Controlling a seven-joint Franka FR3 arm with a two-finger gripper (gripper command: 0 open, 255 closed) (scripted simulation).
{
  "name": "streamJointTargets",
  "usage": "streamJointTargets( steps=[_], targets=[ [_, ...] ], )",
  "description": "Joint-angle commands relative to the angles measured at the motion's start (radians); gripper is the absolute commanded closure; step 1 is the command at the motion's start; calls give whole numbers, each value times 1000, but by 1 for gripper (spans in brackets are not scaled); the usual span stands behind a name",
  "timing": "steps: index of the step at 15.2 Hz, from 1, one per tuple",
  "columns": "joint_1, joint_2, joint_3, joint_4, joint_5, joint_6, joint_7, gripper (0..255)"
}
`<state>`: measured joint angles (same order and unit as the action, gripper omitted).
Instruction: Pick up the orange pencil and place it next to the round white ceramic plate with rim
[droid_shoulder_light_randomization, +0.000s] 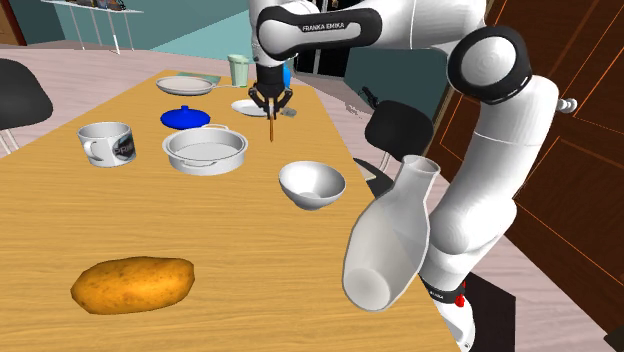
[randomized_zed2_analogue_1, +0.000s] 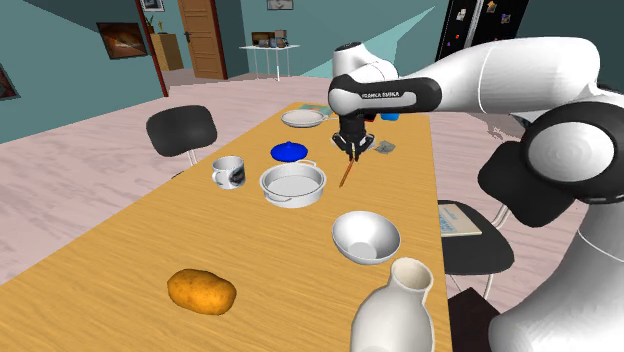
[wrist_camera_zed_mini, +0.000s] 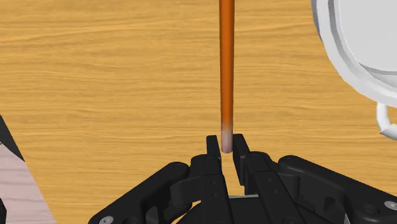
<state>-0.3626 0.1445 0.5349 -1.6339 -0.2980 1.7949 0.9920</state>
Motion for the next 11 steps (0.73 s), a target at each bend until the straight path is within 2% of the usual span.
streamJointTargets(
  steps=[1,6,11],
  targets=[
    [-12,47,-16,50,-21,-1,-31,255],
    [-36,176,-55,217,-66,-33,-114,255],
    [-44,173,-58,146,-69,34,-99,255]
  ],
)
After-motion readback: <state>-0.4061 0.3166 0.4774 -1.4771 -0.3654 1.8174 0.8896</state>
